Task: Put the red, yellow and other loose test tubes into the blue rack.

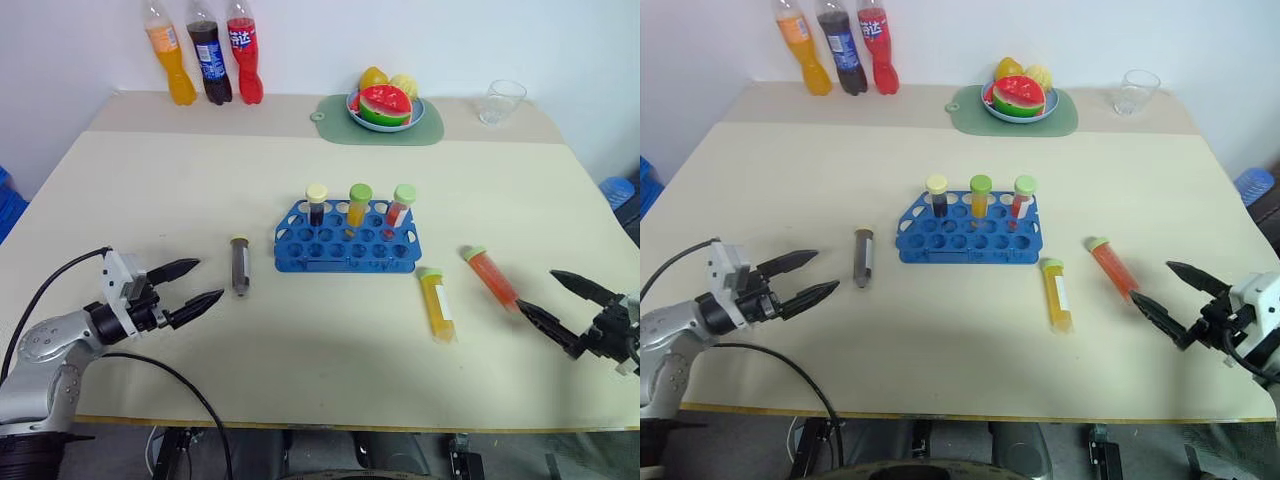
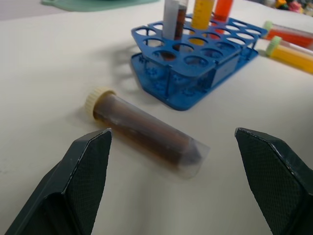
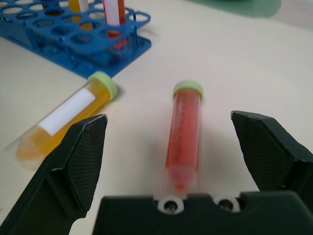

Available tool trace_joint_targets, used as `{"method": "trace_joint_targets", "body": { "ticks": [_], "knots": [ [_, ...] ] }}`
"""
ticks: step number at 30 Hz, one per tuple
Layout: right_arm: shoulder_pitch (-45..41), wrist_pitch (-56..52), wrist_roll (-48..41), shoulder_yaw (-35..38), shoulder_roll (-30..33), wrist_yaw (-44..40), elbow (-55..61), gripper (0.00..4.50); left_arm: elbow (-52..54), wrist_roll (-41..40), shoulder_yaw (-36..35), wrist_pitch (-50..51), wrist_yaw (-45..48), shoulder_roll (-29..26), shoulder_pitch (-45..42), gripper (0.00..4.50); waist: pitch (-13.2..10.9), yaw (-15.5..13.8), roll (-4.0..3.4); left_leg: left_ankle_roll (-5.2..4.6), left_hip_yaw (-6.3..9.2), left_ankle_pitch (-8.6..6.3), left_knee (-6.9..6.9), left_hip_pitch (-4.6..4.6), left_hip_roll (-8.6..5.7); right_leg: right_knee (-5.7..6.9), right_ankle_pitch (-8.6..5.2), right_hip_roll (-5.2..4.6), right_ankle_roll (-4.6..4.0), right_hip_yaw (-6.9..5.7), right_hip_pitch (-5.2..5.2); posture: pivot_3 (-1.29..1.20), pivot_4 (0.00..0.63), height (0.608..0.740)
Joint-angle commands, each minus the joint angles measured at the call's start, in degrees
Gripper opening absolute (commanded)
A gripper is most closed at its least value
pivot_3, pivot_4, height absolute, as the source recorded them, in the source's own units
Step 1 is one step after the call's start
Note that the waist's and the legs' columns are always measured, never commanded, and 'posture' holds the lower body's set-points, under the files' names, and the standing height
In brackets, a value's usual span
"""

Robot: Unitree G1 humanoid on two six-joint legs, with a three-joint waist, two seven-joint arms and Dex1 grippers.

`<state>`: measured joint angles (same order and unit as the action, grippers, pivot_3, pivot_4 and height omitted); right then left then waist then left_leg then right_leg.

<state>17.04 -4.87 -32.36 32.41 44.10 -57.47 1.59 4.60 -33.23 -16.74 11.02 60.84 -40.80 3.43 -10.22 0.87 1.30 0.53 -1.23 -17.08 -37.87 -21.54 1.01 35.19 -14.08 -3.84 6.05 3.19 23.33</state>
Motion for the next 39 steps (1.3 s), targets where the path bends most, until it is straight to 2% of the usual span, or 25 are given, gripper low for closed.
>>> {"method": "trace_joint_targets", "body": {
  "ticks": [1, 14, 19, 21, 23, 26, 30, 32, 35, 39],
  "knots": [
    [0.14, -0.23, -0.93, 2.48, 0.15, 0.25, 2.65, 4.50, 0.43, -0.21, -0.89, 0.02, 0.69, -0.86, -0.97, 4.14, 0.00, 0.01, 0.00, 0.00, 0.00, 0.00, 0.00, -0.01, 0.00, 0.00, 0.00, 0.00, 0.00, 0.00, 0.01, 0.00, 0.150, 0.740],
    [-1.87, -0.34, -0.56, 0.08, -0.95, 0.31, 4.13, 4.50, 3.55, -1.07, -0.58, 2.83, -3.49, 1.96, -3.27, 4.14, -0.01, -0.07, -0.01, 0.00, 0.00, 0.00, 0.00, -0.05, -0.02, -0.03, 0.00, -0.02, 0.00, -0.01, 0.03, 0.00, 0.150, 0.740],
    [-4.86, 0.37, -0.13, -2.42, -1.01, -0.86, 3.87, 4.50, 8.21, -4.26, -1.82, 8.09, -10.48, 4.62, -5.19, 4.14, -0.01, -0.11, -0.01, -0.01, 0.01, 0.00, 0.00, -0.06, -0.02, -0.02, 0.01, -0.01, 0.02, -0.01, 0.02, 0.00, 0.150, 0.740],
    [-7.17, 0.79, -0.20, -3.92, -1.08, -1.53, 3.57, 4.50, 11.22, -5.18, -2.01, 11.75, -17.15, 6.40, -7.10, 4.14, -0.01, -0.16, -0.01, -0.01, 0.00, 0.00, -0.02, -0.05, -0.04, -0.01, 0.02, 0.01, 0.03, -0.01, 0.01, 0.00, 0.150, 0.740],
    [-10.52, 1.21, -0.32, -5.96, -0.97, -2.81, 2.80, 4.50, 15.24, -3.22, -1.19, 16.71, -27.56, 8.48, -10.13, 4.14, -0.02, -0.15, 0.01, -0.01, 0.01, 0.01, -0.05, -0.05, -0.05, 0.00, 0.03, 0.06, 0.05, -0.02, -0.01, 0.00, 0.150, 0.740],
    [-13.88, 1.76, 0.24, -8.28, -0.80, -4.25, 2.07, 4.50, 18.41, -3.20, -0.33, 22.16, -35.34, 10.17, -13.78, 4.14, -0.02, -0.15, 0.02, -0.01, 0.02, 0.01, -0.08, -0.04, -0.07, 0.03, 0.11, 0.18, 0.21, -0.02, -0.04, 0.00, 0.150, 0.740],
    [-17.91, 1.81, 0.58, -11.04, -0.48, -5.69, 2.00, 4.50, 19.31, -7.30, -2.06, 42.92, -51.21, 11.11, -23.42, 4.14, -0.04, -0.21, 0.05, -0.02, 0.04, 0.01, -0.11, -0.04, -0.11, 0.09, 0.16, 0.26, 0.30, -0.06, -0.04, 0.00, 0.150, 0.740],
    [-19.37, 1.90, 1.07, -11.91, -0.39, -5.85, 1.64, 4.50, 18.98, -12.09, -4.11, 49.13, -54.36, 12.67, -27.76, 4.14, -0.05, -0.13, 0.06, -0.03, 0.08, 0.02, -0.16, -0.04, -0.14, 0.14, 0.21, 0.28, 0.38, -0.08, -0.05, 0.00, 0.150, 0.740],
    [-20.69, 2.20, 1.70, -12.95, -0.21, -6.64, 1.52, 4.50, 15.83, -18.46, -8.71, 64.75, -60.47, 15.14, -34.47, 4.14, -0.06, -0.13, 0.07, -0.02, 0.09, 0.02, -0.16, -0.04, -0.22, 0.16, 0.27, 0.30, 0.51, -0.09, -0.05, 0.00, 0.150, 0.740],
    [-21.58, 2.70, 3.68, -14.53, 0.63, -7.47, 0.74, 4.50, 15.21, -18.97, -13.50, 73.72, -66.90, 19.86, -39.28, 4.14, -0.06, -0.04, 0.09, -0.02, 0.10, 0.02, -0.16, -0.03, -0.29, 0.17, 0.27, 0.32, 0.52, -0.11, -0.04, 0.00, 0.150, 0.740]
  ]
}}
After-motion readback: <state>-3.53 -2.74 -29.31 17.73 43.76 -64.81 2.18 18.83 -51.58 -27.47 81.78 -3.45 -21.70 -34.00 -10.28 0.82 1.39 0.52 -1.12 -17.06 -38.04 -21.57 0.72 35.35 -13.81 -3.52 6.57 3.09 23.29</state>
